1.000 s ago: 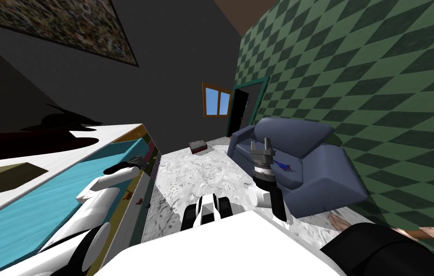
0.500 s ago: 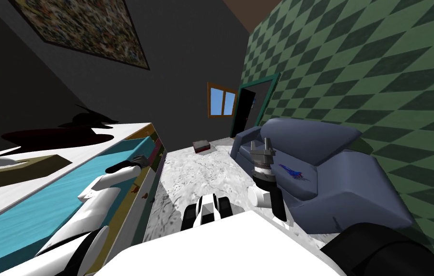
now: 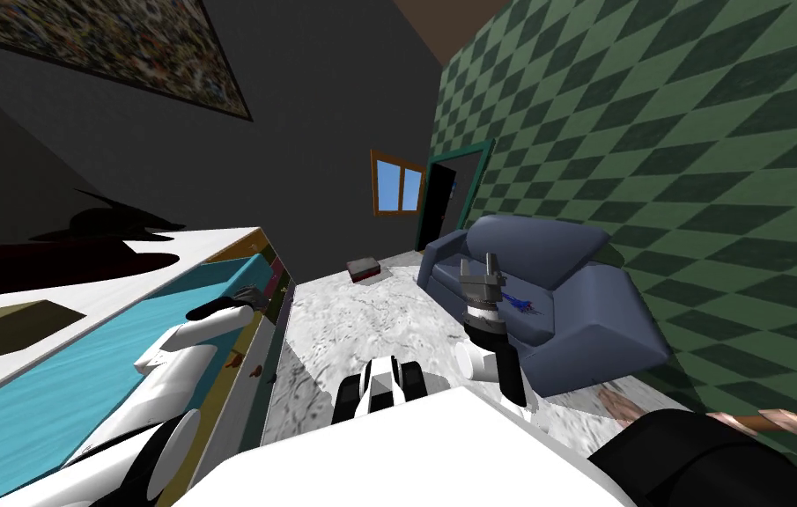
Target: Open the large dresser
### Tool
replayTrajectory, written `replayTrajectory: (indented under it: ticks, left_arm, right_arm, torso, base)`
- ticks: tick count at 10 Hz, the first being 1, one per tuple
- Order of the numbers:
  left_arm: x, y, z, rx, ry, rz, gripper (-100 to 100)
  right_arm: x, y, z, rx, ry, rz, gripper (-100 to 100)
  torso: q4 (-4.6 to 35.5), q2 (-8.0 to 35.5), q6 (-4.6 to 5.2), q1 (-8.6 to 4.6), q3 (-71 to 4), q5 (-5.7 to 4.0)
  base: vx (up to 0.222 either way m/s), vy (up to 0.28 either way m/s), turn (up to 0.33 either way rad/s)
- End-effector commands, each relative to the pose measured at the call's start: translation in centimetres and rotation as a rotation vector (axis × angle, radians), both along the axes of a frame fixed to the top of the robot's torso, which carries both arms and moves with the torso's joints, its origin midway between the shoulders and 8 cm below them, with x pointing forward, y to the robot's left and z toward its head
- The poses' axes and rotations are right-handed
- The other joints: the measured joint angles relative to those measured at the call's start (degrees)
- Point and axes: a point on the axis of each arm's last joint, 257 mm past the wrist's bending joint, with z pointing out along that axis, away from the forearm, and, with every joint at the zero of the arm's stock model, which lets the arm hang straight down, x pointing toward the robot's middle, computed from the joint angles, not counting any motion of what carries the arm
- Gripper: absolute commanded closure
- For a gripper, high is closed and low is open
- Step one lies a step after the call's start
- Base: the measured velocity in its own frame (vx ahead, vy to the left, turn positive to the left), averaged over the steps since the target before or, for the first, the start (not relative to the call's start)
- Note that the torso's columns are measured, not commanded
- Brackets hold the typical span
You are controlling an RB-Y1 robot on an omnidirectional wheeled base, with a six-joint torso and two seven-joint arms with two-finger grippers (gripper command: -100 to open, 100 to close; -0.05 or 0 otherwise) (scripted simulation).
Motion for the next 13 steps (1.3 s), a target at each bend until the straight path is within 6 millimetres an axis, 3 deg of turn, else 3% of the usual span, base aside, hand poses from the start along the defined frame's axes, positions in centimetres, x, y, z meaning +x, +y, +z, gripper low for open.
replayTrajectory:
  ticks: [1,2,3,7,8,13]
  left_arm:
    - [-0.9,2.0,0.0,0.001,-0.001,0.049,-100]
    - [-0.7,1.7,0.0,0.001,0.0,0.039,-100]
    - [-0.5,1.1,0.1,0.001,-0.001,0.026,100]
    - [1.0,-2.9,0.3,-0.003,-0.001,-0.067,100]
    - [1.4,-2.2,1.4,0.007,-0.021,-0.053,100]
    - [0.7,1.2,1.3,0.004,-0.018,0.039,100]
  right_arm:
    - [0.0,0.0,0.0,0.0,0.0,0.0,0]
    - [0.0,0.0,0.0,0.0,0.0,0.0,0]
    - [0.0,0.0,0.0,0.0,0.0,0.0,0]
    - [0.0,0.0,0.0,0.0,0.0,0.0,0]
    - [0.0,0.0,0.0,0.0,0.0,0.0,0]
    - [0.0,0.0,0.0,0.0,0.0,0.0,0]
  torso:
    - [-0.01,-0.03,0.0,-0.04,-0.02,-0.02]
    - [-0.02,-0.08,0.01,-0.02,-0.05,-0.01]
    - [-0.04,-0.15,-0.02,-0.05,-0.09,-0.01]
    - [-0.09,0.22,-0.2,-0.12,0.11,0.08]
    - [-0.12,0.34,-0.25,-0.08,0.19,0.16]
    - [-0.01,-0.04,0.0,-0.02,-0.02,-0.02]
  base:
    - [-0.047,0.039,-0.149]
    - [-0.019,0.019,-0.028]
    - [0.02,-0.012,0.164]
    - [0.067,-0.048,0.235]
    - [0.037,-0.029,0.035]
    - [-0.04,-0.068,-0.201]
